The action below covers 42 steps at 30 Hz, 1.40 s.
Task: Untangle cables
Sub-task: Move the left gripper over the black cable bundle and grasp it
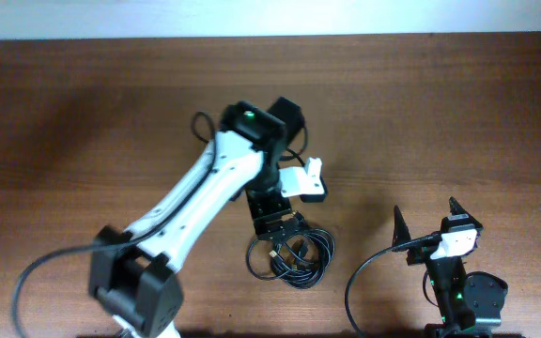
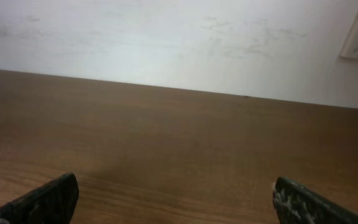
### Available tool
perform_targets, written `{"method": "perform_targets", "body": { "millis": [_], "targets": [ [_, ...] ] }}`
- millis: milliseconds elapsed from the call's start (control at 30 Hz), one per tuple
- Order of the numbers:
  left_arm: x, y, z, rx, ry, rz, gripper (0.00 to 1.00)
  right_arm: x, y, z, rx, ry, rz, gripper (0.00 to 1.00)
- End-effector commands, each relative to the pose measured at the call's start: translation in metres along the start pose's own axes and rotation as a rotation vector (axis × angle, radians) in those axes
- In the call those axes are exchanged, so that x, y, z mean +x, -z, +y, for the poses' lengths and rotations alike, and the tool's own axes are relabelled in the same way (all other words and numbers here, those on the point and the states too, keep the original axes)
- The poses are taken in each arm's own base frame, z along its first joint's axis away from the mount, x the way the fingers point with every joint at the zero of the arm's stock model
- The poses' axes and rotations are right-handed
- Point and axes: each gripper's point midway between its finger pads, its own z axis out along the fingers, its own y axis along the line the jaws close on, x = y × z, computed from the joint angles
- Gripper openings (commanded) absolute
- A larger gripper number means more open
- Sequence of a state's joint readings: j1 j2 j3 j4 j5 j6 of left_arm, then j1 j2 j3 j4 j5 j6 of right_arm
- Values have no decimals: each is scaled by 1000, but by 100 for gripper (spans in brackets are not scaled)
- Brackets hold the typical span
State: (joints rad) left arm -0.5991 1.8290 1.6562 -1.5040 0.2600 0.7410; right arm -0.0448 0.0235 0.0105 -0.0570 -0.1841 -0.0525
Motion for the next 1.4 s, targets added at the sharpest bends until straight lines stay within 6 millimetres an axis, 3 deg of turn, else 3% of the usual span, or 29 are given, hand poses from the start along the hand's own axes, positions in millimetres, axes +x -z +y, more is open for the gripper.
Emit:
{"method": "perform_targets", "body": {
  "millis": [0,167,333,967,1367],
  "targets": [
    [-8,-25,12,-22,-23,83,99,4,0,1,0,-2,11,99],
    [-23,-49,26,-71,37,105,99,4,0,1,0,-2,11,99],
    [-33,-54,41,-210,82,127,99,4,0,1,0,-2,11,99],
    [-2,-146,45,-248,84,165,99,4,0,1,-1,-2,11,99],
    [-5,-149,42,-229,83,147,99,4,0,1,0,-2,11,99]
  ]
}}
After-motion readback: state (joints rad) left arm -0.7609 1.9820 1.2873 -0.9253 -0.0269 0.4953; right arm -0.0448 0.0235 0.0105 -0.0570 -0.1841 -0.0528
